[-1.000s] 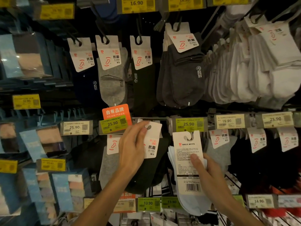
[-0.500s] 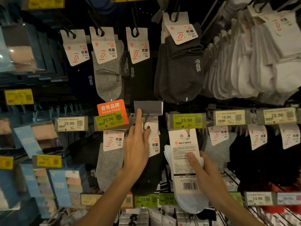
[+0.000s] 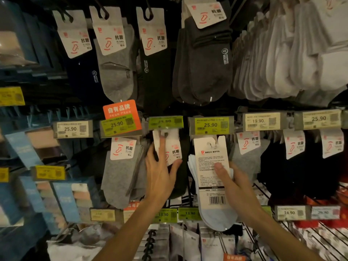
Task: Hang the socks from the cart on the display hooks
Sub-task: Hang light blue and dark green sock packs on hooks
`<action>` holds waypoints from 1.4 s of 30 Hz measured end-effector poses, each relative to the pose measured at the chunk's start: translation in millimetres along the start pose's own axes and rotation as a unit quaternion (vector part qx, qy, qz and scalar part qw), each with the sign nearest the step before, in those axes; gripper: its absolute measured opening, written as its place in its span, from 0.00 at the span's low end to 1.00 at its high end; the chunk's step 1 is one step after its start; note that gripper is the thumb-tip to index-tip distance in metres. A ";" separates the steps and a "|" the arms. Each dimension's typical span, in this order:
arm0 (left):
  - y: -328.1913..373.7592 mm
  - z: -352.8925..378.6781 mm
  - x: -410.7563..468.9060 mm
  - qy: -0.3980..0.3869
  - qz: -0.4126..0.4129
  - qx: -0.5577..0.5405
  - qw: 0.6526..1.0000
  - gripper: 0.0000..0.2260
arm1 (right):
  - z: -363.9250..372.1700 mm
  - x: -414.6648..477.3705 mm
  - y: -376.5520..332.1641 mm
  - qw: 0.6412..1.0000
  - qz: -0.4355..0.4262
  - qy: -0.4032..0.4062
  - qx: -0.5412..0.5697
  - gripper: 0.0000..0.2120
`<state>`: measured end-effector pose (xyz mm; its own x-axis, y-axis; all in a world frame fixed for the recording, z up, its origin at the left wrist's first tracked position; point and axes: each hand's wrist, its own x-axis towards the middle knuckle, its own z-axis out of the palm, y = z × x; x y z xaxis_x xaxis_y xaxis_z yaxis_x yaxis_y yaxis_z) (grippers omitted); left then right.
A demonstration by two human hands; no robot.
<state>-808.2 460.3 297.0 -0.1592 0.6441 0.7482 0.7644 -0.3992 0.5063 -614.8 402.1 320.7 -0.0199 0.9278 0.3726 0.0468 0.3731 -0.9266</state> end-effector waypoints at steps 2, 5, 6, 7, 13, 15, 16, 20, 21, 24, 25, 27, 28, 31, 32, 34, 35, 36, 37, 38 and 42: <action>-2.8 3.7 -2.7 -0.011 -0.023 -0.032 0.999 0.34 | 1.2 1.5 2.1 1.000 0.008 0.000 0.000 0.17; -4.3 7.9 4.2 -0.012 -0.040 -0.035 0.999 0.35 | 3.5 3.0 3.5 1.000 0.016 -0.005 0.003 0.17; -4.8 9.4 6.2 -0.019 -0.049 -0.033 0.998 0.35 | 4.4 2.7 3.2 1.000 0.017 -0.008 0.005 0.18; -5.3 10.2 7.6 -0.026 -0.060 -0.032 0.997 0.34 | 5.2 2.3 3.0 1.000 0.018 -0.010 0.009 0.18; 1.1 2.0 -15.1 -0.065 -0.063 -0.031 0.995 0.34 | -1.9 -7.8 3.9 0.999 0.033 -0.007 0.018 0.14; 6.9 -7.2 -36.1 -0.058 -0.070 -0.026 0.996 0.30 | -8.8 -12.8 5.5 0.999 0.043 -0.001 0.016 0.09; 11.4 -12.2 -46.5 -0.035 -0.054 -0.027 0.998 0.26 | -13.2 -15.0 7.0 0.999 0.043 0.006 0.008 0.08; 51.5 -20.0 -79.0 0.004 0.022 -0.094 0.995 0.12 | -31.8 -28.6 17.8 0.999 0.036 0.022 -0.030 0.06; 68.2 -19.0 -84.0 -0.045 0.002 -0.140 0.989 0.11 | -37.1 -33.9 22.0 0.999 0.039 0.021 -0.032 0.06; 111.3 -0.9 -102.8 -0.201 -0.075 -0.209 0.954 0.13 | -54.7 -55.5 36.2 0.999 0.038 0.009 -0.014 0.07; 122.7 9.0 -108.6 -0.236 -0.103 -0.213 0.943 0.16 | -62.5 -64.3 41.6 0.999 0.032 0.005 -0.012 0.07; 147.7 31.4 -115.8 -0.284 -0.169 -0.255 0.909 0.22 | -82.0 -80.1 50.8 0.999 0.007 -0.005 -0.043 0.11; 160.6 44.5 -119.5 -0.291 -0.199 -0.279 0.893 0.25 | -94.3 -86.4 57.5 0.997 -0.007 -0.018 -0.071 0.15; 203.8 86.9 -128.8 -0.295 -0.268 -0.329 0.856 0.27 | -149.3 -101.5 70.4 0.992 -0.014 -0.064 -0.105 0.29; 219.9 103.4 -131.6 -0.308 -0.292 -0.344 0.838 0.22 | -174.0 -104.9 71.0 0.992 0.001 -0.074 -0.103 0.30; 253.6 135.3 -135.9 -0.318 -0.337 -0.369 0.805 0.10 | -228.5 -110.6 72.1 0.992 0.021 -0.074 -0.098 0.28; 267.8 152.6 -137.0 -0.312 -0.361 -0.385 0.790 0.07 | -256.9 -113.1 72.2 0.993 0.022 -0.062 -0.098 0.25; 280.4 169.7 -137.3 -0.307 -0.386 -0.405 0.770 0.06 | -283.9 -114.1 72.8 0.994 0.020 -0.044 -0.099 0.22; 293.0 186.3 -137.5 -0.308 -0.408 -0.427 0.746 0.08 | -309.6 -113.2 73.1 0.995 0.018 -0.020 -0.101 0.18; 305.5 203.5 -139.1 -0.316 -0.424 -0.440 0.726 0.11 | -334.0 -111.6 75.6 0.995 0.017 0.010 -0.097 0.15; 360.5 253.8 -148.1 -0.323 -0.446 -0.438 0.711 0.16 | -410.2 -105.2 77.5 0.992 0.038 0.097 -0.067 0.08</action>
<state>-350.5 386.6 259.9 0.1990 0.9482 -0.2477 -0.1881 0.2850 0.9399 -199.4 333.8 230.5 0.1798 0.9310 0.3177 0.1743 0.2877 -0.9417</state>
